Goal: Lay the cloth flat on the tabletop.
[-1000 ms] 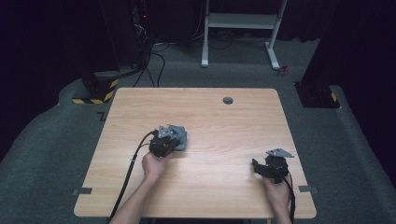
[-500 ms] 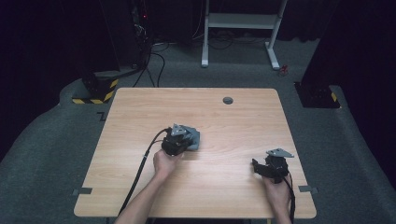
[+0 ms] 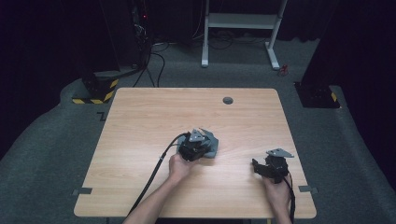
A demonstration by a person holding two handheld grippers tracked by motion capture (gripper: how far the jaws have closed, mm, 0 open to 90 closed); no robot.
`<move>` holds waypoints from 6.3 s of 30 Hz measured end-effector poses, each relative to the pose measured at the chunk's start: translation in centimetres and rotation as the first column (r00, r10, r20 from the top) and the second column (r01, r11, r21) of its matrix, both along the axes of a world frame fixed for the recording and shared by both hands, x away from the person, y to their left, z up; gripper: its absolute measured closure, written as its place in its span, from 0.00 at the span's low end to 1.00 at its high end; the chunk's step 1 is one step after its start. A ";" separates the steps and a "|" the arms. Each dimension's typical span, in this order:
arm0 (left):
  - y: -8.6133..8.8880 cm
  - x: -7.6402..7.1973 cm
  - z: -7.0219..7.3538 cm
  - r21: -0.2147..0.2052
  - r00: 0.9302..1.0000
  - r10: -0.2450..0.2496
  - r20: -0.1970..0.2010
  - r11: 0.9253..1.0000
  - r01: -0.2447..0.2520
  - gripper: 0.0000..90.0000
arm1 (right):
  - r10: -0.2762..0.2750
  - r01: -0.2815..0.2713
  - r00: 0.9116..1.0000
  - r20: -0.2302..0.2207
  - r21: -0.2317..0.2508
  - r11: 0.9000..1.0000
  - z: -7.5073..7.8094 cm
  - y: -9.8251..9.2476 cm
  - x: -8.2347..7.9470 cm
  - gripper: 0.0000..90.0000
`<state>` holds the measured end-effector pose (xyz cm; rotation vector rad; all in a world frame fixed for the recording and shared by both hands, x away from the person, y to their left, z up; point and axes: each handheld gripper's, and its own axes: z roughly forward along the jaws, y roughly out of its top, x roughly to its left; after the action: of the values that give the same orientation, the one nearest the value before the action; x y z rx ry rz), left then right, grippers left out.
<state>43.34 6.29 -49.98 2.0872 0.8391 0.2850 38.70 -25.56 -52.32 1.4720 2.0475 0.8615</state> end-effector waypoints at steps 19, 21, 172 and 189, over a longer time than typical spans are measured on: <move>0.0 -1.8 0.4 -0.004 0.999 -0.024 -0.021 1.000 0.024 0.67 | 0.018 -0.018 1.000 0.011 0.000 1.000 0.0 0.2 -0.2 0.40; 0.7 -2.2 0.7 0.022 1.000 -0.009 -0.006 1.000 0.009 0.67 | 0.029 -0.029 0.999 0.015 0.002 1.000 0.1 0.4 -0.3 0.48; 12.9 -12.2 0.2 -0.011 0.995 0.100 -0.015 0.995 -0.100 0.83 | 0.326 -0.326 0.945 0.004 0.042 0.944 1.0 8.5 -3.5 0.78; 8.5 -4.7 -1.5 0.168 0.973 0.230 -0.017 0.960 -0.224 0.66 | 0.267 -0.266 0.962 -0.052 0.019 0.964 1.0 6.9 -1.9 0.94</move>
<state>38.63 14.77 -51.46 2.1546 1.1131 0.4539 36.85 -18.65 -51.32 1.2546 2.3211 0.9474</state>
